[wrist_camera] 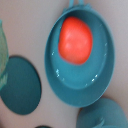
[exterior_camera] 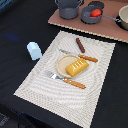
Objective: Interact with the objects in diverse but meaningful ways.
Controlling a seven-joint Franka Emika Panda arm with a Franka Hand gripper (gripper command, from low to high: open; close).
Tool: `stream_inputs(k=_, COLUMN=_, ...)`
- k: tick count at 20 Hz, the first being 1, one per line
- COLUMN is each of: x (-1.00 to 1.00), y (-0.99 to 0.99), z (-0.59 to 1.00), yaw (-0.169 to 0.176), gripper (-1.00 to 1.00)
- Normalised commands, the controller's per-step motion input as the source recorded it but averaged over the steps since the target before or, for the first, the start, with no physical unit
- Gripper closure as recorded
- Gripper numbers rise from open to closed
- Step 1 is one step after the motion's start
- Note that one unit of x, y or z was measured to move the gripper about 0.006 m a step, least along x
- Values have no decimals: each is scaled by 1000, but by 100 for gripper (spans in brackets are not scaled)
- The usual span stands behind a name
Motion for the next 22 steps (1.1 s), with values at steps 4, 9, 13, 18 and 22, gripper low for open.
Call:
stream_inputs(k=4, x=167, y=-918, z=-213, yaw=-44, gripper=-100)
stream_inputs(k=9, x=13, y=-853, z=-227, yaw=-79, gripper=-100)
stream_inputs(k=13, x=-18, y=-727, z=-187, yaw=-113, gripper=-100)
stream_inputs(k=18, x=-154, y=-343, z=-302, yaw=-156, gripper=-100)
stream_inputs(k=22, x=-254, y=0, z=-267, yaw=-153, gripper=-100)
